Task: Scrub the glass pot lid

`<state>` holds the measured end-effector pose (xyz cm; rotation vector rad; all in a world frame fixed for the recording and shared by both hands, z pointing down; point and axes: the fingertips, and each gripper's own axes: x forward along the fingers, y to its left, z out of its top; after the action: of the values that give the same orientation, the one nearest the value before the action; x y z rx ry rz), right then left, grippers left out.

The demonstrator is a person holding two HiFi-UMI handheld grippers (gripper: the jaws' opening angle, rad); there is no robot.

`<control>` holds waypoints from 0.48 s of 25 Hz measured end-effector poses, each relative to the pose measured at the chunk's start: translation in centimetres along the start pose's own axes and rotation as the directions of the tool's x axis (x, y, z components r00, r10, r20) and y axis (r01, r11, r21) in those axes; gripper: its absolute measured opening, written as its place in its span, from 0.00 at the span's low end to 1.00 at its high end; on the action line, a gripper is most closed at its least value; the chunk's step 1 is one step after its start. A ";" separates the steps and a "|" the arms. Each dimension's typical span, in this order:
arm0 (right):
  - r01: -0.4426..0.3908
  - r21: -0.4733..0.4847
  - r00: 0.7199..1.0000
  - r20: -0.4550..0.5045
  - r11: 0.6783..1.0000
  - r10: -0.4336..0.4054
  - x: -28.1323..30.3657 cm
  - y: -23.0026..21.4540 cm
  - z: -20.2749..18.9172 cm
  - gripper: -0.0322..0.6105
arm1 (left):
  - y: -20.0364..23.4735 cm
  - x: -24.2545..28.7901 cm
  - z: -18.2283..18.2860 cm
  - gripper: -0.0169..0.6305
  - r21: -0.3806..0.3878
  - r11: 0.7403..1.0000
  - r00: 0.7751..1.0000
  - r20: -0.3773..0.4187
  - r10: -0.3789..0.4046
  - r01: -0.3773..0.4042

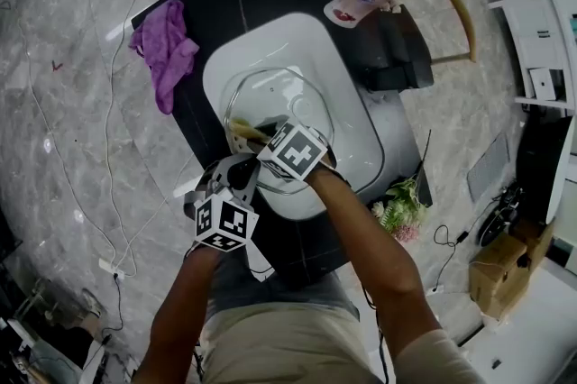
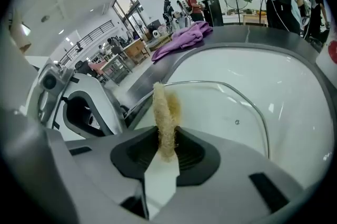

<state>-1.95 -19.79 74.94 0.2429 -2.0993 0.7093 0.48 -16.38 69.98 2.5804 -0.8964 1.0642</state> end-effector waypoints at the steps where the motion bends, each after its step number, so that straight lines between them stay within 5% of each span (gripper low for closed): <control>1: -0.001 0.003 1.000 0.000 1.000 0.001 0.0 -0.1 0.0 0.21 | 0.0 0.0 0.0 0.05 0.000 1.000 1.000 0.001 -0.001 0.001; 6: 0.035 0.036 0.999 0.008 0.999 -0.035 0.4 -1.6 0.0 0.21 | 0.0 0.0 0.0 0.05 0.002 1.000 1.000 0.001 -0.001 0.001; 12: 0.141 0.184 0.987 0.050 0.973 -0.152 0.8 -6.9 -0.4 0.21 | 0.0 0.0 0.0 0.05 0.003 1.000 1.000 0.004 0.000 0.000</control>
<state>0.70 -25.09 78.49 0.5215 -2.0539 0.8114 0.48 -16.34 69.96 2.5862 -0.8966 1.0617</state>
